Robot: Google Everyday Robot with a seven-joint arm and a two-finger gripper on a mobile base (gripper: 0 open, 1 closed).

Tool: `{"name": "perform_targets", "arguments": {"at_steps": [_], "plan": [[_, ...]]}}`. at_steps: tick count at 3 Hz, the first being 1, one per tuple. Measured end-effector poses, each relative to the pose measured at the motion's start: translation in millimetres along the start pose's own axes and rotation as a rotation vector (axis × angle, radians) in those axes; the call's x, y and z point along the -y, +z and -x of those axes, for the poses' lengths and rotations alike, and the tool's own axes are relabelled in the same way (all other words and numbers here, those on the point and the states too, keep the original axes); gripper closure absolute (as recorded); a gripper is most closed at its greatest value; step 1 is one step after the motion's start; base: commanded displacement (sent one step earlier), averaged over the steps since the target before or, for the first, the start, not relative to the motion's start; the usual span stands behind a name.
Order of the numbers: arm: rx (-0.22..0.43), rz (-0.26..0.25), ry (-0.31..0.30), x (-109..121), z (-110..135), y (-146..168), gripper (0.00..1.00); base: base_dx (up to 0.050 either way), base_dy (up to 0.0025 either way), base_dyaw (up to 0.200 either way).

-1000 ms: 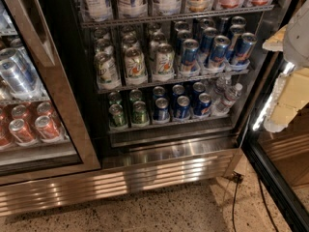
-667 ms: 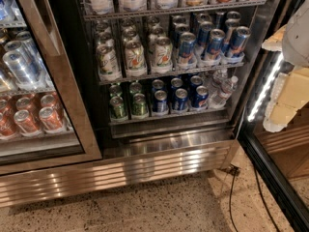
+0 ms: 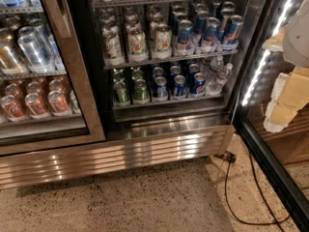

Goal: Close right fridge door

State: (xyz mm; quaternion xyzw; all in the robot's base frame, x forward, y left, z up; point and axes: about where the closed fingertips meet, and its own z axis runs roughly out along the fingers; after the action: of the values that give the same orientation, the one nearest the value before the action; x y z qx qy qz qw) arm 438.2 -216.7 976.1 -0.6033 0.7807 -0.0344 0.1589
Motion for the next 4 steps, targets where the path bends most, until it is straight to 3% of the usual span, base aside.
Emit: {"name": "perform_targets", "arguments": {"at_steps": [4], "plan": [[0.0,0.0,0.0,0.0,0.0,0.0,0.0,-0.048,-0.00001,0.0]]}}
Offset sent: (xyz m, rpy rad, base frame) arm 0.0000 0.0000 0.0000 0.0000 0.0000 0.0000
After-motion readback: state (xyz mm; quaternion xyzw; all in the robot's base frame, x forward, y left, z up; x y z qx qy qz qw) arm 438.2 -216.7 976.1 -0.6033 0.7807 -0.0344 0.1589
